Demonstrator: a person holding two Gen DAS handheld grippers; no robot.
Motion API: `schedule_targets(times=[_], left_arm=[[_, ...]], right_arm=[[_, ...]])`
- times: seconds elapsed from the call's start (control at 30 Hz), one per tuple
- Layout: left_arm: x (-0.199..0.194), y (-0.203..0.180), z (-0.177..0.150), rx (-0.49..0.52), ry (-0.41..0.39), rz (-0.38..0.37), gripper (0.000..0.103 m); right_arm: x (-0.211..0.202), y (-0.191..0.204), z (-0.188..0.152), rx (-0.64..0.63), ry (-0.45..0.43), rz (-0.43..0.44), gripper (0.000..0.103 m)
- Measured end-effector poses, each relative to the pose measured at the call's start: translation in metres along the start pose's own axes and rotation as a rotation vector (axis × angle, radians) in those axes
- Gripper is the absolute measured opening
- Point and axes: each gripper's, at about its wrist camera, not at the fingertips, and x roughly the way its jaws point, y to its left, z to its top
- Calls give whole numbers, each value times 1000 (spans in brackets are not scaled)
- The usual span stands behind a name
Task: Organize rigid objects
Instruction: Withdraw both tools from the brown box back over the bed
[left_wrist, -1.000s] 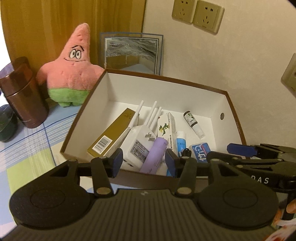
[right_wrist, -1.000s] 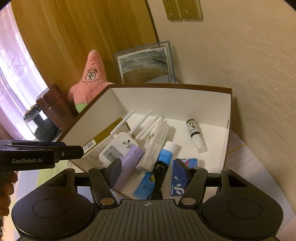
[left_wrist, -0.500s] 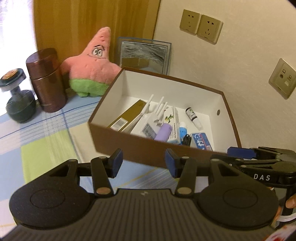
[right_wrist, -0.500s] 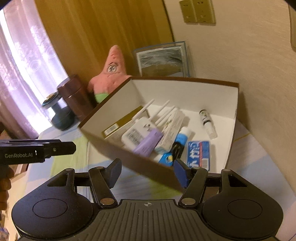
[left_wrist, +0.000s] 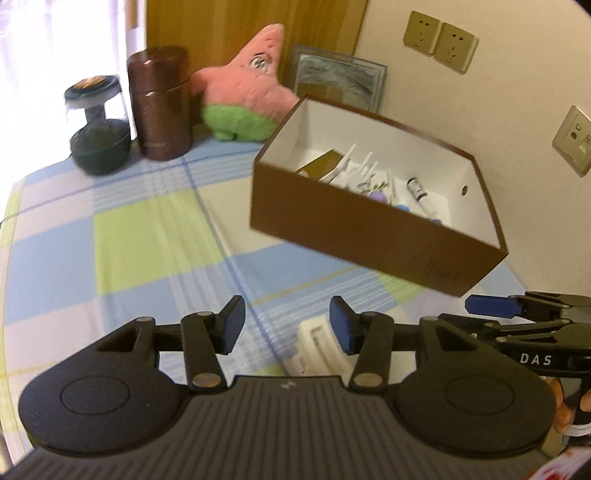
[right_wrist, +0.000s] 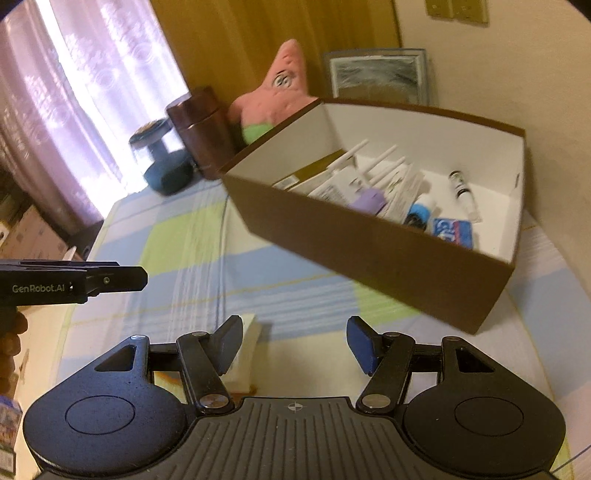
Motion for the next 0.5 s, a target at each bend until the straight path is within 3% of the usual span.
schedule_targets(times=[0.5], left_arm=[[-1, 39, -58, -50, 56, 72, 46]], right_arm=[[26, 33, -39, -76, 99, 17, 60]])
